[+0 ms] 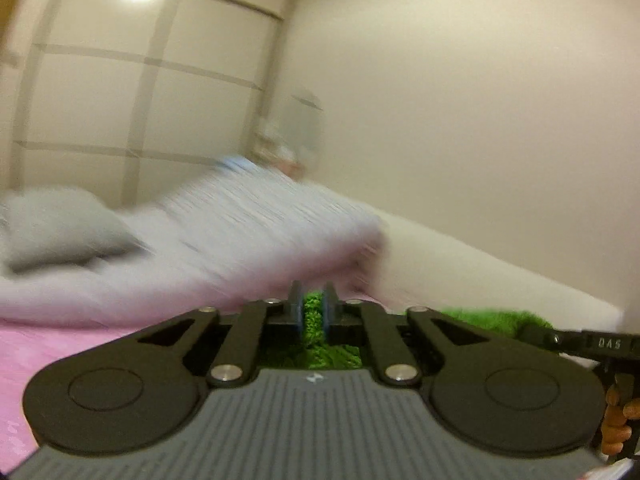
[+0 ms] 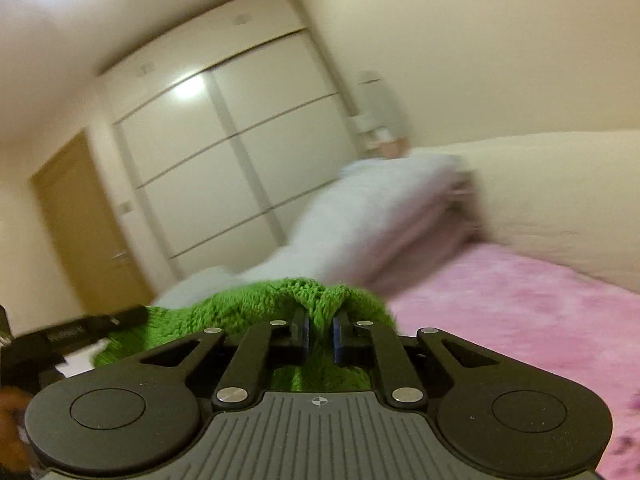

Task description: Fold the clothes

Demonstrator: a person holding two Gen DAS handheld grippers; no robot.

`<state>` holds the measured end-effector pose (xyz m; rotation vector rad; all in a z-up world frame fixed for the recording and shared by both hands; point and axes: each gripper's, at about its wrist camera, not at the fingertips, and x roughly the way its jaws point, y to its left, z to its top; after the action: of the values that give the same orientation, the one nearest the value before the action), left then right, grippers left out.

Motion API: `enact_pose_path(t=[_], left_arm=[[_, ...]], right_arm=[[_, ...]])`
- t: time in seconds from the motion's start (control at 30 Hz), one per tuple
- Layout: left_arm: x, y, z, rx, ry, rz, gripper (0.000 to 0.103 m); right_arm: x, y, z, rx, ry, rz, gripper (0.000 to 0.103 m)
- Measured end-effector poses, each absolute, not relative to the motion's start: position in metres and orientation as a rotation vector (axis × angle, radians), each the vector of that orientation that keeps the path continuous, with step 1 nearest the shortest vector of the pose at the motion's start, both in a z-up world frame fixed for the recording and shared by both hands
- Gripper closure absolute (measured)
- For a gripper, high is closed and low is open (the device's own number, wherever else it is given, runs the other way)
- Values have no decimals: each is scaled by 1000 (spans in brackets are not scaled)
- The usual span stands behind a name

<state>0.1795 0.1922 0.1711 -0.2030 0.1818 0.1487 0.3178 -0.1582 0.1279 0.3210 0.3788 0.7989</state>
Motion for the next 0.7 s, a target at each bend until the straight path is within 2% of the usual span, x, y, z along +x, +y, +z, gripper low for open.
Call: enact_pose_path(t=[0.2, 0.27, 0.37, 0.47, 0.53, 0.57, 0.6, 0.7], left_arm=[[23, 266, 243, -132, 78, 398, 98], [-26, 282, 247, -128, 98, 481, 97], [-85, 302, 228, -153, 194, 602, 96], [-128, 313, 185, -200, 321, 690, 91], [-150, 314, 149, -249, 413, 732, 87], [-159, 312, 130, -278, 456, 742, 87], [-166, 308, 110, -308, 500, 750, 87], [-187, 294, 67, -387, 586, 746, 87]], right_arm=[[236, -10, 185, 269, 334, 1077, 96], [202, 33, 190, 220, 348, 1145, 96], [152, 97, 179, 88, 452, 1215, 89], [104, 130, 137, -8, 598, 1261, 71], [82, 130, 101, -22, 699, 1277, 54], [71, 128, 83, -27, 751, 1283, 36], [61, 123, 67, -32, 787, 1276, 33], [34, 102, 29, -39, 880, 1227, 33]])
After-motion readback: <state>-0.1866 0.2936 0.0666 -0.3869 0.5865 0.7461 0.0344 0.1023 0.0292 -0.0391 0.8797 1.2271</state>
